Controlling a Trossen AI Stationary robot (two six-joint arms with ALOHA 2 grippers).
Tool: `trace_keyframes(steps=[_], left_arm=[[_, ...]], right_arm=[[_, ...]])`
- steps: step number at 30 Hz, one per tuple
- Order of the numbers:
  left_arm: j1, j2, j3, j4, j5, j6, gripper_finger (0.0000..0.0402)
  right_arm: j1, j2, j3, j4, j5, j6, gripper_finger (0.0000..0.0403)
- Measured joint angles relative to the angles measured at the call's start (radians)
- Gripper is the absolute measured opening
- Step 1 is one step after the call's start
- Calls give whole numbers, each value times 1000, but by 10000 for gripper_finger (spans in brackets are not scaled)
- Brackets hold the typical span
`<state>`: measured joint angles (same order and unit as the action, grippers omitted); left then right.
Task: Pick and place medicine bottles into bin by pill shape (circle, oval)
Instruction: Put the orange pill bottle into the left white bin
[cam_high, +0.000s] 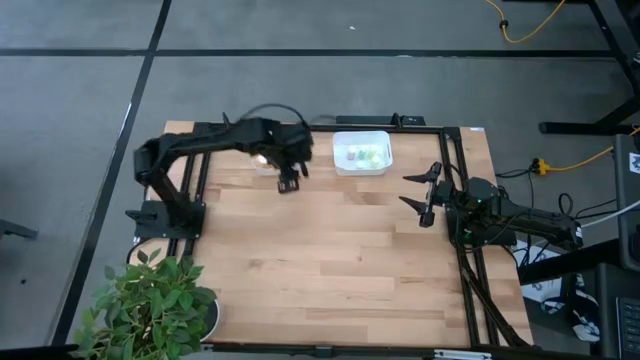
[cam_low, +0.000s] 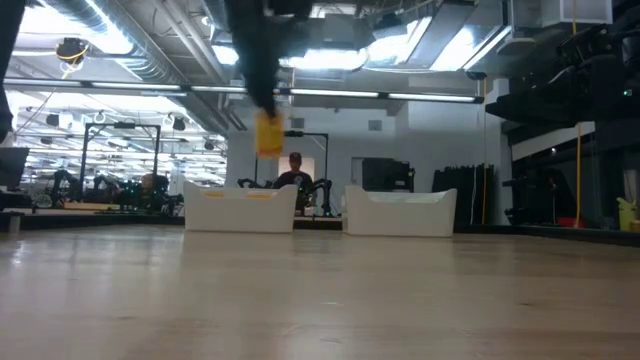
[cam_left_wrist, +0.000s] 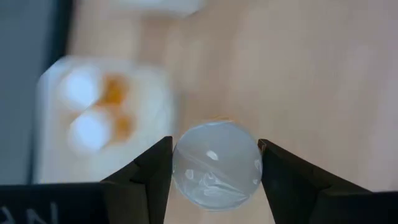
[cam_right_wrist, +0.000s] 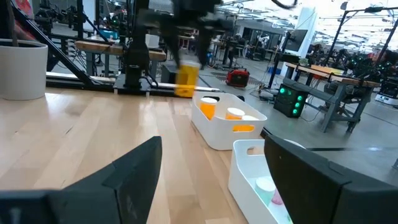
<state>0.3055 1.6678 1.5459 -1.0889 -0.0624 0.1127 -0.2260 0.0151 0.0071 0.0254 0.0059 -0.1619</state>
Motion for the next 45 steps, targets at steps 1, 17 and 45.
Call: trace_keyframes(steps=[1, 17, 45], left_arm=[[27, -21, -27, 0, -19, -9, 194], [292, -36, -268, 190, -27, -54, 194], [283, -35, -428, 354, -28, -82, 216]], right_arm=[[0, 0, 0, 0, 0, 0, 286], [0, 0, 0, 0, 0, 0, 286], [0, 0, 0, 1, 0, 0, 286]])
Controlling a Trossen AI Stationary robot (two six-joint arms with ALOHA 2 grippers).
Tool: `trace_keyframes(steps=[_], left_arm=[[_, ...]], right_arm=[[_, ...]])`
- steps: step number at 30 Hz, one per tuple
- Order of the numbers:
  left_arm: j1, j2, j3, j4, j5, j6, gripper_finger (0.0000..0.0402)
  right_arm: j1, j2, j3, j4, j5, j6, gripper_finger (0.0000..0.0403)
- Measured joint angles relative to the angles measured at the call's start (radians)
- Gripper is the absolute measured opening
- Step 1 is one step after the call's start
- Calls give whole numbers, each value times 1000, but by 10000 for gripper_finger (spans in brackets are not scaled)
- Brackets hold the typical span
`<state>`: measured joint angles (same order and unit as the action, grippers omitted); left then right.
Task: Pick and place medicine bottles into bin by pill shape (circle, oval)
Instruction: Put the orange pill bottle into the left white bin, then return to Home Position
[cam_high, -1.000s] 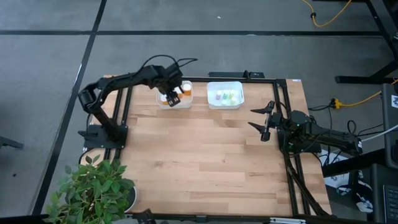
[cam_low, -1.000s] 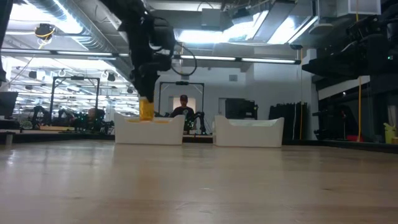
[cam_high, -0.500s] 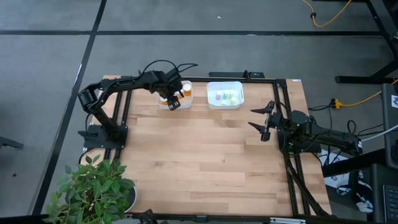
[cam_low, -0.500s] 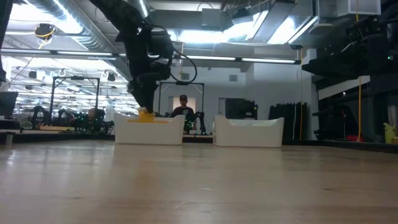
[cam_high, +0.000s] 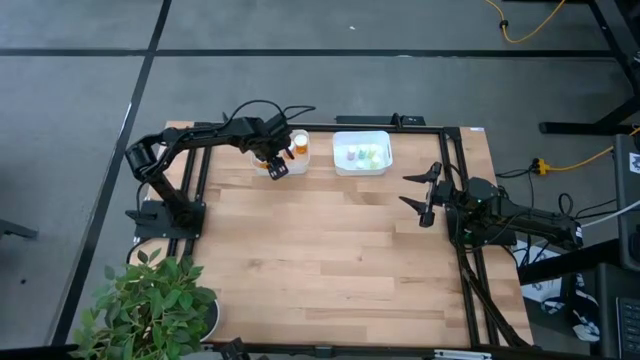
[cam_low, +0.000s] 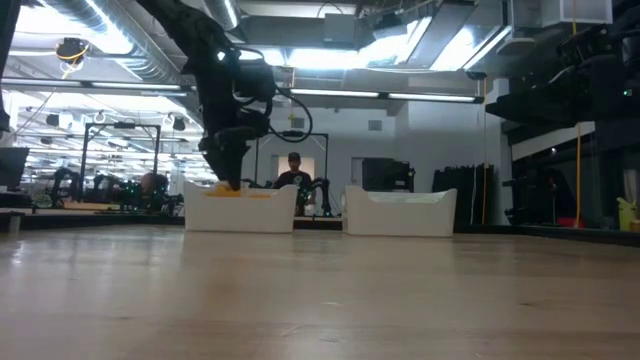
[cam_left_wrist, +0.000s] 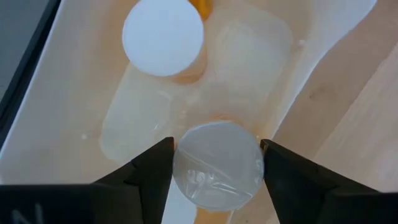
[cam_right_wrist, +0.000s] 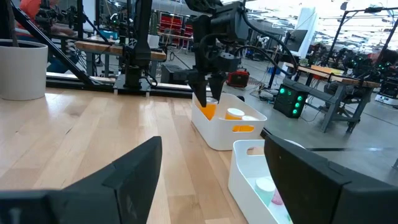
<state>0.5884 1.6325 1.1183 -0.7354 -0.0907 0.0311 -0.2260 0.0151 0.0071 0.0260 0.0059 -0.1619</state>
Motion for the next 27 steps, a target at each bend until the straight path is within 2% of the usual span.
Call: trace_keyframes(steps=[15, 22, 27], left_arm=[[0, 0, 17, 49, -27, 4, 280], [-30, -11, 183, -12, -29, -26, 282], [-73, -50, 323, -185, -32, -124, 283]], right_arm=[[0, 0, 0, 0, 0, 0, 286], [0, 0, 0, 0, 0, 0, 286], [0, 0, 0, 0, 0, 0, 286]])
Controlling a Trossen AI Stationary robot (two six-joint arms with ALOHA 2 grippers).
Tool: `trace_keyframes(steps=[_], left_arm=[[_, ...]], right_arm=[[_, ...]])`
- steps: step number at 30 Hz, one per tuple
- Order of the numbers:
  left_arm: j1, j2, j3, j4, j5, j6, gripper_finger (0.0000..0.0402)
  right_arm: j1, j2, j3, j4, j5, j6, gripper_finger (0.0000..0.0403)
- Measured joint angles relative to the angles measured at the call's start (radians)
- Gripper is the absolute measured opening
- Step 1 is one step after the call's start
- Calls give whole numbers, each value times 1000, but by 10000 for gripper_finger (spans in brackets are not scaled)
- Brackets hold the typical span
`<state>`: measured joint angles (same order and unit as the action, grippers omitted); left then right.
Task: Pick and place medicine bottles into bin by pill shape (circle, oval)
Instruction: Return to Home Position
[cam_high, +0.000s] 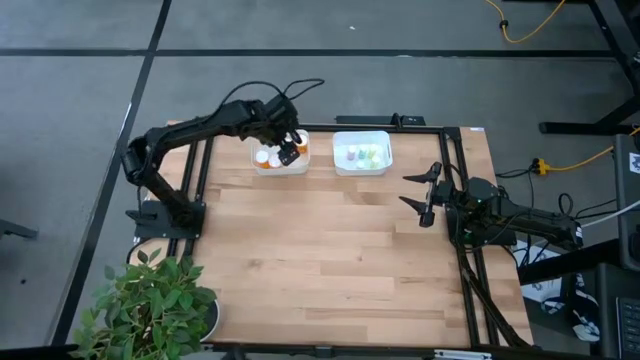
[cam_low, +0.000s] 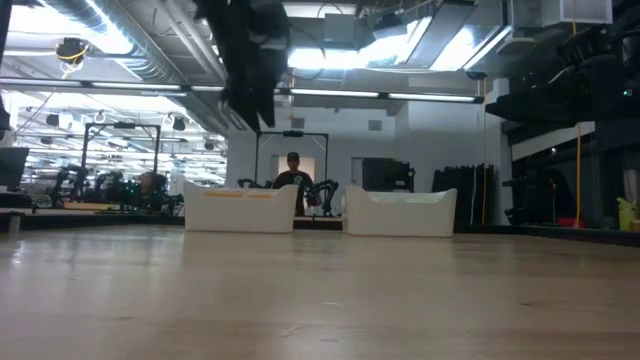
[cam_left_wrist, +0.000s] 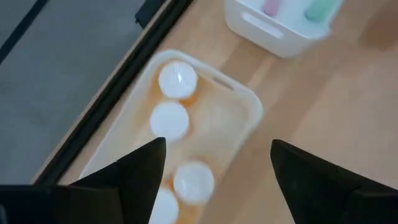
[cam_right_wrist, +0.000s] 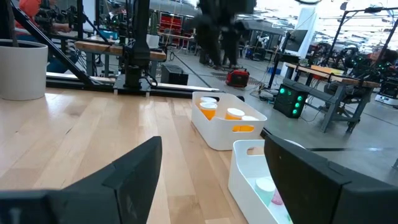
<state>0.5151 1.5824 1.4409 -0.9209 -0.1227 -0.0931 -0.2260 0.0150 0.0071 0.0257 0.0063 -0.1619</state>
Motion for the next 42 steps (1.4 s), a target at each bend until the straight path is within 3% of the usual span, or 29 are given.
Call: trace_keyframes(steps=[4, 7, 11, 15, 22, 28, 35, 42], left_arm=[[-52, -44, 62, -140, 2, -139, 283], [-120, -114, 29, -139, 23, -53, 282], [-150, -260, -95, -98, 154, 19, 279], [-151, -446, -307, 76, 223, 8, 282], [-139, -736, -708, 523, 196, -4, 283], [-138, -911, -1002, 875, 185, -6, 283], [-138, -1130, -1244, 995, 194, -64, 279], [-139, -1323, -1347, 1028, 250, -87, 283]], right_arm=[[0, 0, 0, 0, 0, 0, 286], [0, 0, 0, 0, 0, 0, 286], [0, 0, 0, 0, 0, 0, 286], [0, 0, 0, 0, 0, 0, 286], [0, 0, 0, 0, 0, 0, 286], [0, 0, 0, 0, 0, 0, 286], [0, 0, 0, 0, 0, 0, 286], [0, 0, 0, 0, 0, 0, 286]])
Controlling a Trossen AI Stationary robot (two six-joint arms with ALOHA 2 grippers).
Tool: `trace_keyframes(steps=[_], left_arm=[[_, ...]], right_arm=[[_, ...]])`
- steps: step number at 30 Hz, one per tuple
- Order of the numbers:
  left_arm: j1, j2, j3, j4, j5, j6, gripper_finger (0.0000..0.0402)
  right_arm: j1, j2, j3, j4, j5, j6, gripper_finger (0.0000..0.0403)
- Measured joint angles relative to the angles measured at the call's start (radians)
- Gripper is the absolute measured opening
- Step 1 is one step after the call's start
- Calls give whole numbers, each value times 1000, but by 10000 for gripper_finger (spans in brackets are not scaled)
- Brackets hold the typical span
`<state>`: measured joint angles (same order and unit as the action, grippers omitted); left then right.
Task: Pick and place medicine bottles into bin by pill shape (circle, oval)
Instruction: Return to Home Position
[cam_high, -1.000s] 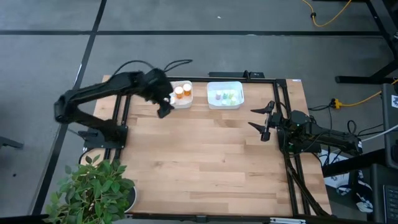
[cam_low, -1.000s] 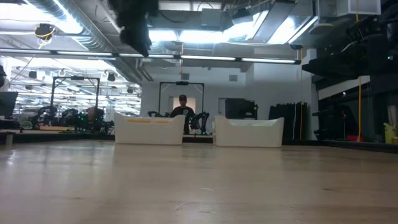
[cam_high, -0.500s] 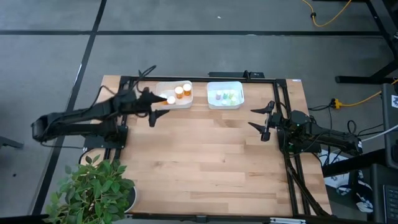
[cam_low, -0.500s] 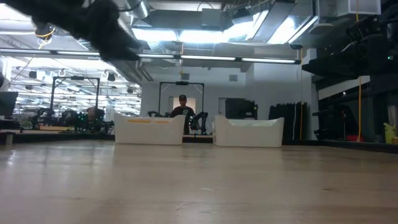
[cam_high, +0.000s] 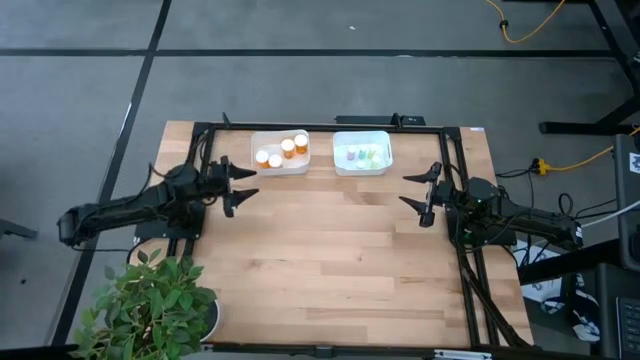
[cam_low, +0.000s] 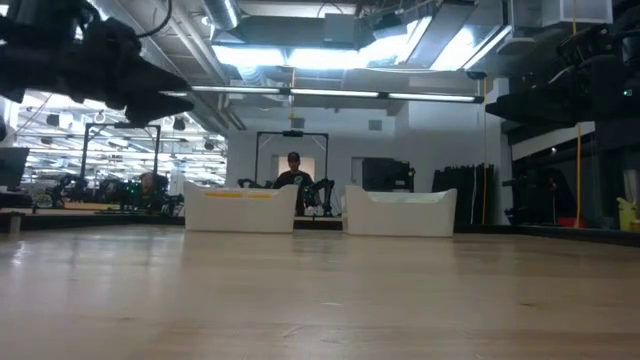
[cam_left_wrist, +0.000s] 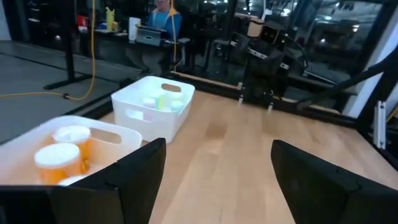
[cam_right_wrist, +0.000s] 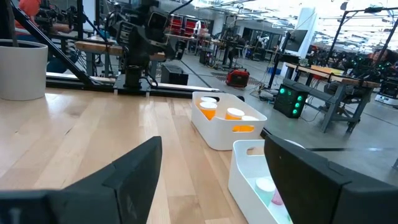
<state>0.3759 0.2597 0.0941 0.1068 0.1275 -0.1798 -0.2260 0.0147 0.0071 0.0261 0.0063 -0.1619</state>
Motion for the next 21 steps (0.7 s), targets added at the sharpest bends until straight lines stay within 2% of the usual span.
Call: trace_keyframes(steps=[7, 12, 21], left_arm=[[0, -129, -85, -4, 51, -52, 283], [0, -172, -86, -64, 48, -26, 283], [1, -169, -86, -87, -84, -19, 283]], right_arm=[[0, 0, 0, 0, 0, 0, 286], [0, 0, 0, 0, 0, 0, 286], [0, 0, 0, 0, 0, 0, 286]])
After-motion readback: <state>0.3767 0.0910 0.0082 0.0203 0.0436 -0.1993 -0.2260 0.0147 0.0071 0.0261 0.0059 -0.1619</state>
